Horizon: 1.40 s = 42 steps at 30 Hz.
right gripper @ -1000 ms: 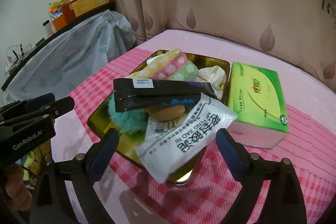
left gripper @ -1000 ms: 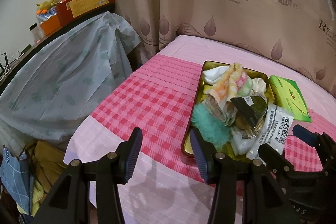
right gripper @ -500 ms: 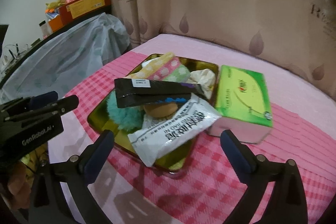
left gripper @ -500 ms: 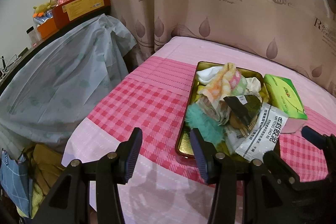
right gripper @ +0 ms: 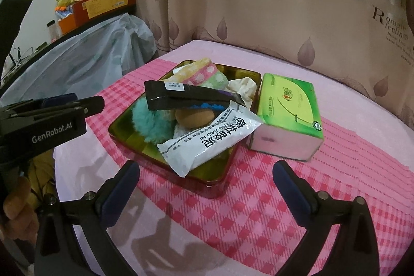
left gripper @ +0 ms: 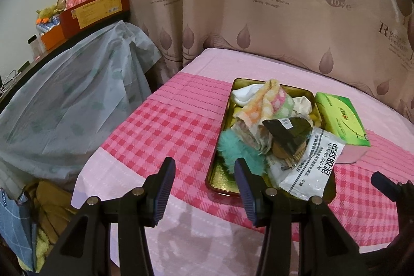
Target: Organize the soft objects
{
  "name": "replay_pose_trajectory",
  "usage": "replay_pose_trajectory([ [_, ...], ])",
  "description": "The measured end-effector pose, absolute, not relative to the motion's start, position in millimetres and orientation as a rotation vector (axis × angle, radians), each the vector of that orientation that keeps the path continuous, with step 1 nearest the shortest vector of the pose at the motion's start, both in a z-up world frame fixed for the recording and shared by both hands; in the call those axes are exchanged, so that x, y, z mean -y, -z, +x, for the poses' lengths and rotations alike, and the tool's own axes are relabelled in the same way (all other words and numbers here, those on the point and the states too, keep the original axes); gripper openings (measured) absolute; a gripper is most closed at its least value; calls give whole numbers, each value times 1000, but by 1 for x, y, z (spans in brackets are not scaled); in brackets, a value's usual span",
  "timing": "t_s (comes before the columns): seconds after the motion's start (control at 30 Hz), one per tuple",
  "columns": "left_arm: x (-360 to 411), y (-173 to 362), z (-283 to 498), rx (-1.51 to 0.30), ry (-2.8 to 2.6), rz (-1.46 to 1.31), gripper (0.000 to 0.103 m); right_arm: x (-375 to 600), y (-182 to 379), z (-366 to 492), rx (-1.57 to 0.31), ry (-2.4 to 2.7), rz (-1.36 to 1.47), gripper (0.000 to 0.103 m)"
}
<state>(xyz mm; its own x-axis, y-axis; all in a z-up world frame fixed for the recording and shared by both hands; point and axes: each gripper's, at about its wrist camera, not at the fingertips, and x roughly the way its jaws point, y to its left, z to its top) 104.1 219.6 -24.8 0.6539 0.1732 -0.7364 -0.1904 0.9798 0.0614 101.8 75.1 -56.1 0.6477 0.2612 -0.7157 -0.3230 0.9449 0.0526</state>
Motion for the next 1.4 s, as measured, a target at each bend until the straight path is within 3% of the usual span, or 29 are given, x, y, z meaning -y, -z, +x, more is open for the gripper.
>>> replay_pose_trajectory([
  [1.4, -214, 26, 104, -835, -187, -17, 48, -72, 57, 106, -812, -286, -84, 102],
])
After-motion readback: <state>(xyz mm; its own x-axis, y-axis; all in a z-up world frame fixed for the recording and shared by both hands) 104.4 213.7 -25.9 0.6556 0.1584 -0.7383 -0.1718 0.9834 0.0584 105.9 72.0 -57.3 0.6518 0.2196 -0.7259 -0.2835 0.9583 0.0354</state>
